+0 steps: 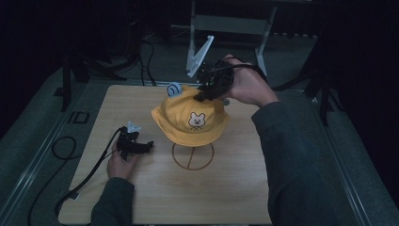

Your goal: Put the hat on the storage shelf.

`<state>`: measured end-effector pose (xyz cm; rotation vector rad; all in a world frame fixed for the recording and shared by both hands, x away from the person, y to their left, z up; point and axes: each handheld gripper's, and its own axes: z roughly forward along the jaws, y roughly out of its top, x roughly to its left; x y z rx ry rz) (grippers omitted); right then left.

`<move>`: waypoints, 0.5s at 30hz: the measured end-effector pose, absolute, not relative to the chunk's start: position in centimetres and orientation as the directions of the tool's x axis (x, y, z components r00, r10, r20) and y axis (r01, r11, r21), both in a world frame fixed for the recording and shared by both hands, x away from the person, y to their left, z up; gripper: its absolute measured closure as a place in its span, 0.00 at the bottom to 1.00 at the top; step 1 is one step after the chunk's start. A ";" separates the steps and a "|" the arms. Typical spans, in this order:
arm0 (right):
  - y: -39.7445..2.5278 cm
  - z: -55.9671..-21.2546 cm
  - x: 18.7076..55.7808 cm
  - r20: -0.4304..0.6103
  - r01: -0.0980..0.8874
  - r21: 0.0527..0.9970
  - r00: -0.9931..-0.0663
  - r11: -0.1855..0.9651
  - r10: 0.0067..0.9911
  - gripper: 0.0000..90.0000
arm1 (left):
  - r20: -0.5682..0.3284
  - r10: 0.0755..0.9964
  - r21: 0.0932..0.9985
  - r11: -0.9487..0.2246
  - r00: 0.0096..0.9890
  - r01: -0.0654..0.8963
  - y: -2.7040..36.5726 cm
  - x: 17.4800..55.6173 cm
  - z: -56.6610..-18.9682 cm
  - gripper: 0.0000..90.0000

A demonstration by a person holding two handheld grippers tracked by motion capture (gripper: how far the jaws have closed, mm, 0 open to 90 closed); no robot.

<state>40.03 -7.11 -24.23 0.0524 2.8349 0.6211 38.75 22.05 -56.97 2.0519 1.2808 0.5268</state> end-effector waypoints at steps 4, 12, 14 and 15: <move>-6.1 -25.6 40.1 -0.215 -0.019 0.389 -0.974 0.921 0.071 0.81 | -0.004 0.898 0.710 -0.307 0.440 0.634 22.0 38.8 -57.0 0.16; -5.7 -26.1 39.9 -0.202 -0.024 0.376 -0.978 0.926 0.057 0.62 | -0.004 0.898 0.710 -0.307 0.440 0.633 22.0 38.8 -57.0 0.16; -5.8 -26.1 39.9 -0.213 -0.012 0.378 -0.974 0.926 0.074 0.50 | -0.004 0.898 0.710 -0.307 0.440 0.633 22.0 38.8 -57.0 0.16; -5.8 -26.2 39.8 -0.218 -0.014 0.381 -0.973 0.925 0.075 0.45 | -0.004 0.898 0.710 -0.307 0.440 0.634 22.0 38.8 -57.0 0.16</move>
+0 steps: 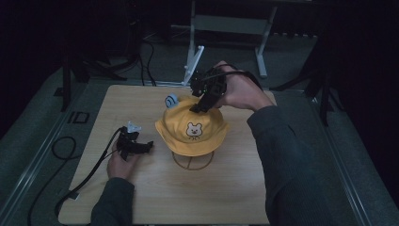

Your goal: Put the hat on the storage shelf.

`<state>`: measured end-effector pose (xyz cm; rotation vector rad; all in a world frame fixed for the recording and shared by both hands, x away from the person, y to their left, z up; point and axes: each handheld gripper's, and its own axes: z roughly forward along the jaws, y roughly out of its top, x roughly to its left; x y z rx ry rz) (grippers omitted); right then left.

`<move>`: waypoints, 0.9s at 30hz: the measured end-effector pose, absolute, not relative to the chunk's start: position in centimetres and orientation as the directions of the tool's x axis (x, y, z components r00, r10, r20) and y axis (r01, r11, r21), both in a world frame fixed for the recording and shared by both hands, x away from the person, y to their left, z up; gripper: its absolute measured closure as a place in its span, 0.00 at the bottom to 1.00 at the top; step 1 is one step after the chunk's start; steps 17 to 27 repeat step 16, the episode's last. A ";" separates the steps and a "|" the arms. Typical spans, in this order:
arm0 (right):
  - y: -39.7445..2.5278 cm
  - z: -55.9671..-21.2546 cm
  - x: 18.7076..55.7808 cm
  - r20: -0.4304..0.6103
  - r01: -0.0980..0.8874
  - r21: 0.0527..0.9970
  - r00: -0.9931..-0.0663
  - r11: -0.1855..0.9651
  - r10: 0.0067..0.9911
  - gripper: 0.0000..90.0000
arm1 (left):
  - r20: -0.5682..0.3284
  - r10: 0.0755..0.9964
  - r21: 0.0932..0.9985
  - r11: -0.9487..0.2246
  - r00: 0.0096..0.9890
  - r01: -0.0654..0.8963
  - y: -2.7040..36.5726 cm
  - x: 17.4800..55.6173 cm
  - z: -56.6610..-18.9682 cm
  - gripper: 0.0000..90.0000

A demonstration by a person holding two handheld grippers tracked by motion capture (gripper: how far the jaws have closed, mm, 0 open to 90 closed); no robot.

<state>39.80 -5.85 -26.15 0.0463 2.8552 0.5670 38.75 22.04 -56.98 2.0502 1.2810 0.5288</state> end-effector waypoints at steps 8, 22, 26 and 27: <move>-6.2 -26.1 39.4 -0.275 0.010 0.379 -0.953 0.925 0.123 0.27 | -0.004 0.898 0.710 -0.307 0.440 0.633 22.0 38.8 -57.0 0.16; -7.7 -25.9 39.6 -0.270 0.052 0.395 -0.948 0.917 0.170 0.25 | -0.005 0.899 0.711 -0.305 0.439 0.633 22.0 38.8 -57.0 0.16; -7.7 -25.9 39.6 -0.270 0.052 0.395 -0.948 0.917 0.170 0.25 | -0.005 0.899 0.711 -0.305 0.439 0.633 22.0 38.8 -57.0 0.16; -7.7 -25.9 39.6 -0.270 0.052 0.395 -0.948 0.917 0.170 0.25 | -0.005 0.899 0.711 -0.305 0.439 0.633 22.0 38.8 -57.0 0.16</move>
